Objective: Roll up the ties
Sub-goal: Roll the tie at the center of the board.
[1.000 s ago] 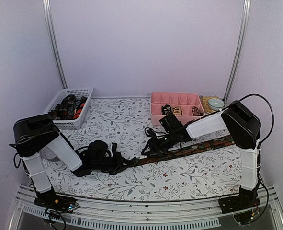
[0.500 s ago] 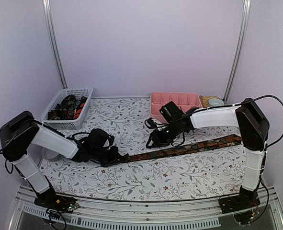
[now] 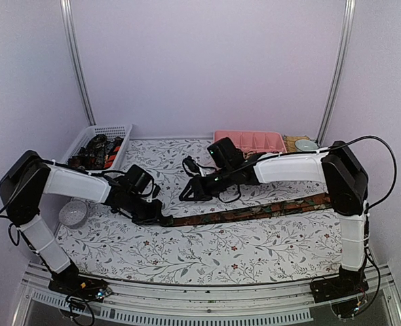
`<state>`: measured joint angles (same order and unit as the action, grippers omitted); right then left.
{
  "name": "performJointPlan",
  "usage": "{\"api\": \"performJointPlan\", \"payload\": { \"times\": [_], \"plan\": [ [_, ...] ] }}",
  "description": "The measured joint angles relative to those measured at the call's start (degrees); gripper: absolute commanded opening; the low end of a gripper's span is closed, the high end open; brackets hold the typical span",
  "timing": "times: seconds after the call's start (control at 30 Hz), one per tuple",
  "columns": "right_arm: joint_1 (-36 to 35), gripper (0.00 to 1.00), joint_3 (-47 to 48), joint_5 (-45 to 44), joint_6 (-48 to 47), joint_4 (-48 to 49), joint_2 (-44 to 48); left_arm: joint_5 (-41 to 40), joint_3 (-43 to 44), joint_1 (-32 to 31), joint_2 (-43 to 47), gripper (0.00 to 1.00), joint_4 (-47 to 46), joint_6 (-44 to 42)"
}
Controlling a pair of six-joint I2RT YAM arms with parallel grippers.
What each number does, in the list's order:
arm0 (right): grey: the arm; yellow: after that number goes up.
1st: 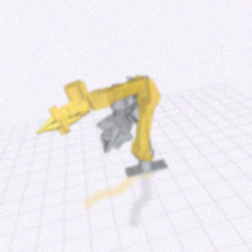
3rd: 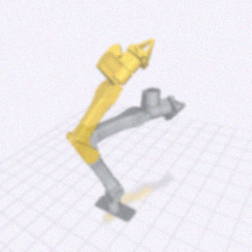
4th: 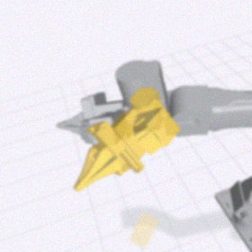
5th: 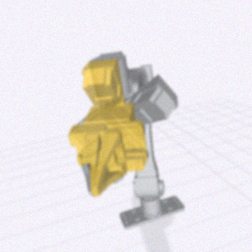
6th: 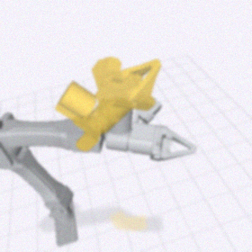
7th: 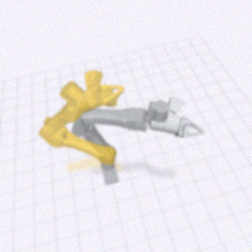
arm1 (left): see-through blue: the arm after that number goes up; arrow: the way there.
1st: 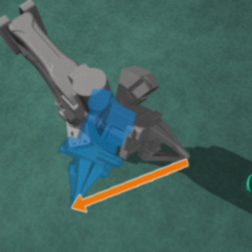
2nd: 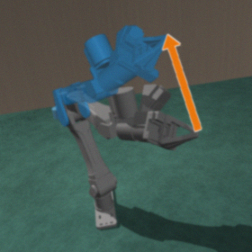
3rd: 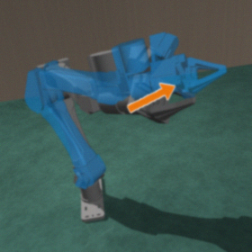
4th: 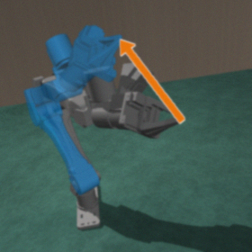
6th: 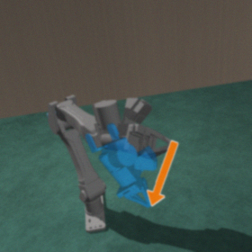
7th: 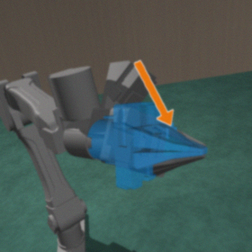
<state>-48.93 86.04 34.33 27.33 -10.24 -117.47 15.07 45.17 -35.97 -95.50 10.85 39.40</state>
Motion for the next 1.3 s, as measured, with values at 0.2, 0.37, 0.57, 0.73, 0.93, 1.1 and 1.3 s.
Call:
{"api": "performJointPlan", "payload": {
  "times": [0.2,0.37,0.57,0.73,0.93,1.1,1.3],
  "plan": [
    [-1.8,0.17,3.6,3.8,4.1,4.2,-7.4,-0.6,3.9,1.0,-0.9,0.0,7.1,-3.7],
    [-2.5,0.13,4.0,7.3,8.8,8.2,-13.2,-1.3,6.0,1.3,-1.4,0.0,11.0,-5.4],
    [-3.4,0.12,5.3,9.2,12.2,10.2,-16.9,-2.0,7.6,1.3,-1.8,0.0,13.9,-6.0],
    [-4.3,0.12,7.2,10.0,13.6,12.1,-17.8,-2.3,8.5,1.3,-1.9,0.0,15.2,-6.4],
    [-4.6,0.11,9.2,9.4,14.3,11.9,-19.0,-2.3,8.9,1.3,-2.0,0.0,16.0,-6.4],
    [-4.7,0.11,11.0,7.9,14.2,10.7,-21.0,-2.3,8.9,1.3,-2.0,0.0,16.2,-6.4],
    [-4.7,0.11,11.2,6.8,13.8,10.4,-21.5,-2.3,8.9,1.3,-2.0,0.0,16.1,-6.6]
  ]
}}
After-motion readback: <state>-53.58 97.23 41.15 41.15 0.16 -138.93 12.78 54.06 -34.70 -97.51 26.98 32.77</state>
